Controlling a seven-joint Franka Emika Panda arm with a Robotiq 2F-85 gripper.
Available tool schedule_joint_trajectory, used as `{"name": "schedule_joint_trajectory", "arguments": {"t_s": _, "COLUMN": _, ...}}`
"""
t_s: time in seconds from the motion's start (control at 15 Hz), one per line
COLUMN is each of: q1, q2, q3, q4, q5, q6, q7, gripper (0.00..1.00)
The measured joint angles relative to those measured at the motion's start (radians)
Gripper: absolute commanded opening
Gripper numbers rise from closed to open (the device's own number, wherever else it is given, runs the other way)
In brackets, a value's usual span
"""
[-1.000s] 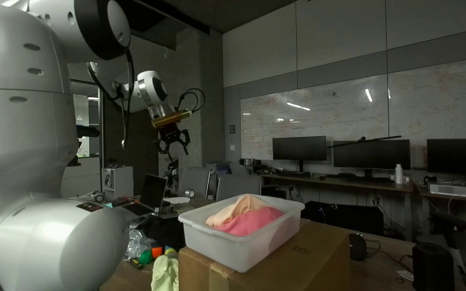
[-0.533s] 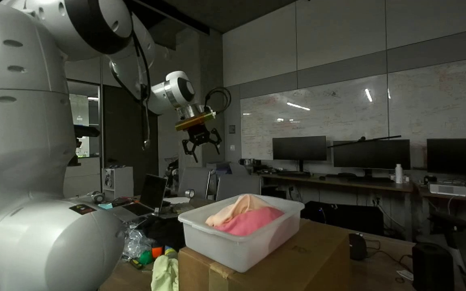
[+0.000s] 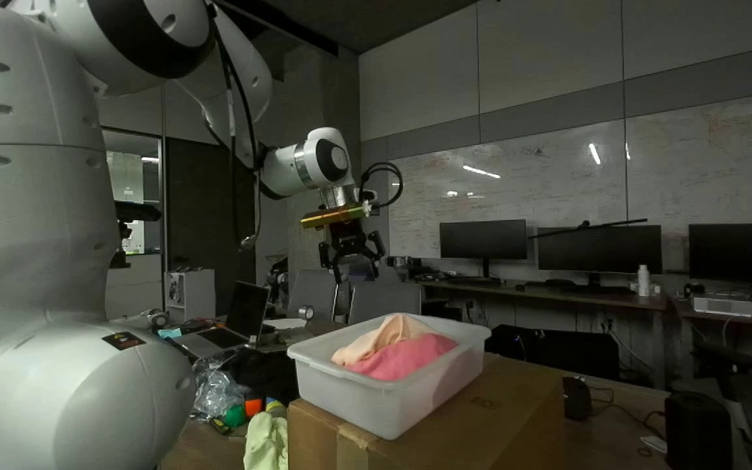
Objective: Remove the yellow towel and peach t-shirt from the white storage bin and place them on the table
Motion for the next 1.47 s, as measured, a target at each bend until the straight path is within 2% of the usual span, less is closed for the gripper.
{"name": "schedule_joint_trajectory", "arguments": {"t_s": 0.4, "q1": -0.028, "q2": -0.025, "q3": -0.023, "q4": -0.064, "q5": 0.043, "q6": -0.006, "q7": 0.087, "gripper": 1.0}}
{"name": "schedule_joint_trajectory", "arguments": {"t_s": 0.8, "q1": -0.056, "q2": -0.045, "q3": -0.04, "q4": -0.1, "q5": 0.036, "q6": -0.192, "q7": 0.087, "gripper": 1.0}}
{"name": "schedule_joint_trajectory", "arguments": {"t_s": 1.0, "q1": -0.062, "q2": -0.047, "q3": -0.044, "q4": -0.109, "q5": 0.035, "q6": -0.249, "q7": 0.087, "gripper": 1.0}}
{"name": "schedule_joint_trajectory", "arguments": {"t_s": 1.2, "q1": -0.065, "q2": -0.046, "q3": -0.044, "q4": -0.115, "q5": 0.006, "q6": -0.253, "q7": 0.087, "gripper": 1.0}}
{"name": "schedule_joint_trajectory", "arguments": {"t_s": 1.47, "q1": -0.073, "q2": -0.042, "q3": -0.044, "q4": -0.124, "q5": -0.089, "q6": -0.229, "q7": 0.106, "gripper": 1.0}}
